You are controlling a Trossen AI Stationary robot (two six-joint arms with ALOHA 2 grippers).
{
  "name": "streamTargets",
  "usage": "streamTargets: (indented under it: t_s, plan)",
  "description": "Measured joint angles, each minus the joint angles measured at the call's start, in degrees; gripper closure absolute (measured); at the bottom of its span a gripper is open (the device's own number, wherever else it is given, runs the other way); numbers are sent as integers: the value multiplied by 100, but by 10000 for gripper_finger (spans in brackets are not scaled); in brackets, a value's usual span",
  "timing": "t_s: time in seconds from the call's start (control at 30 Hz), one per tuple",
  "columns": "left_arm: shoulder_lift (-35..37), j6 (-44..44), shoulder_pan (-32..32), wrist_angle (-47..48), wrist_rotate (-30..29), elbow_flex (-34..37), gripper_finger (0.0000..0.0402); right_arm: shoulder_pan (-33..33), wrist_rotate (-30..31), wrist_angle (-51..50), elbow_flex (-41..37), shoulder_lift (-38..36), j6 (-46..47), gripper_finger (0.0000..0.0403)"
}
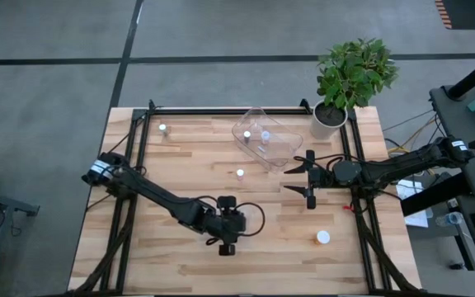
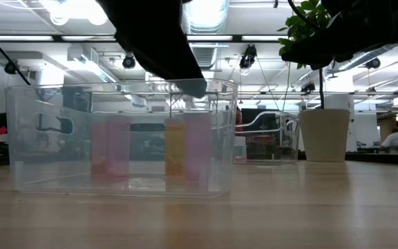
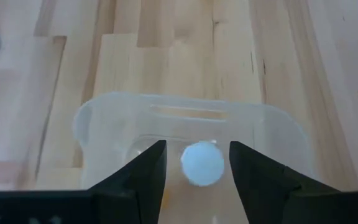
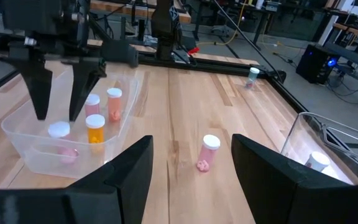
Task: Pick and place medicine bottles into bin by pill shape (circle, oval)
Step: Put the orange capsule bottle into the top transparent bin
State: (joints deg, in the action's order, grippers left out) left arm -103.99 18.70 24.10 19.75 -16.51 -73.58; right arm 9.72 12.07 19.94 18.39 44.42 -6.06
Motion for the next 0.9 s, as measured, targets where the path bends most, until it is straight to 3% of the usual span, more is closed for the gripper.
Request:
streamTargets:
  t_s: [0.37,0.53,0.63,0.9]
  plan:
    - [937,-1067,-7,176,-189,15,241,0,1,-7,0,0,253,193]
    - [1418,-1539,-7,87,-451,316,241,15,-14,-22,0,0,1176,193]
    - [1687,-1770,-7,-137,-567,607,242,94,-319,-27,0,0,1799,193]
    - [2334,-2862,-15,-1497,-1084,1545,242,624,-525,-49,255,71,3168,193]
